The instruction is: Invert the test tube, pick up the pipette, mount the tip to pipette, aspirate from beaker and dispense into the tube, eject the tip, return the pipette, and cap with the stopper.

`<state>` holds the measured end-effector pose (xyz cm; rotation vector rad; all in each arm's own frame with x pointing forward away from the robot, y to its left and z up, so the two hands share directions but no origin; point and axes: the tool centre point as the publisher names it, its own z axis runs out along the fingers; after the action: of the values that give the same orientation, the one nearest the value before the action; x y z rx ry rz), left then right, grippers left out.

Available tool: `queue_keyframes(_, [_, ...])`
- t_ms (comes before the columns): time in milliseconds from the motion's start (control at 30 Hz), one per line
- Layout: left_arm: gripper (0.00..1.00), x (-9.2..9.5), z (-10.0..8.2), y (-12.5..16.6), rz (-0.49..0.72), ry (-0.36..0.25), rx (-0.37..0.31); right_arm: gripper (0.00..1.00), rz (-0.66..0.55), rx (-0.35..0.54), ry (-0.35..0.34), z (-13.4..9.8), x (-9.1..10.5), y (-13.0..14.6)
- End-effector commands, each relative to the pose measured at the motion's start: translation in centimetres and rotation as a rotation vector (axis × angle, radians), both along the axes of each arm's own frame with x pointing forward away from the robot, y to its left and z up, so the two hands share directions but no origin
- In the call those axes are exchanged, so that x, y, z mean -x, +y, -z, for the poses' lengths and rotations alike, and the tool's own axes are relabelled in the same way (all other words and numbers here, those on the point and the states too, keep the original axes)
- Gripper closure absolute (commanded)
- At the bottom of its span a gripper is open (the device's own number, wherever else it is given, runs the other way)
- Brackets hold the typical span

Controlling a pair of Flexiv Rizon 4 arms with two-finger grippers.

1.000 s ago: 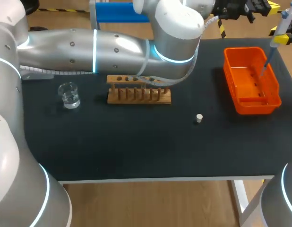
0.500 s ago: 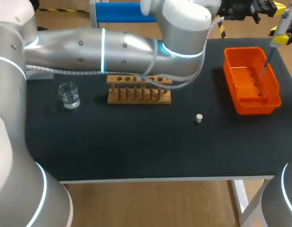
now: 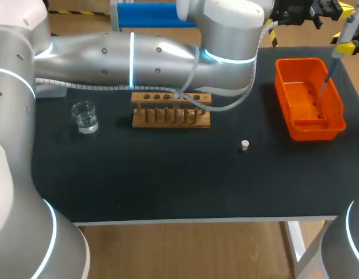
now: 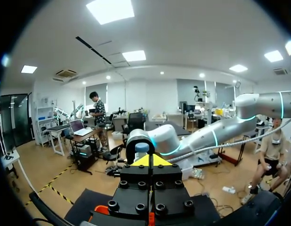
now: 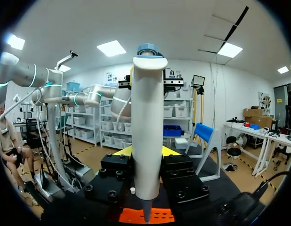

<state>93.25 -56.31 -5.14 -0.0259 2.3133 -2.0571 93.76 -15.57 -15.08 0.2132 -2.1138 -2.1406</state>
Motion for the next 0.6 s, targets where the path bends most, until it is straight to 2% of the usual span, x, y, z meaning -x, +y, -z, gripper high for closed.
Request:
queue_keyframes(33, [1.00, -0.2, 0.4, -0.5, -0.004, -0.003, 0.021, 1.00, -0.005, 0.002, 0.000, 0.0, -0.2, -0.2])
queue_keyframes(367, [1.00, -1.2, 0.4, -0.5, -0.021, -0.012, 0.022, 1.00, -0.005, 0.002, 0.000, 0.0, -0.2, -0.2])
queue_keyframes(600, [1.00, -1.1, 0.4, -1.0, -0.018, -0.011, 0.025, 1.00, -0.005, 0.002, 0.000, 0.0, -0.2, -0.2])
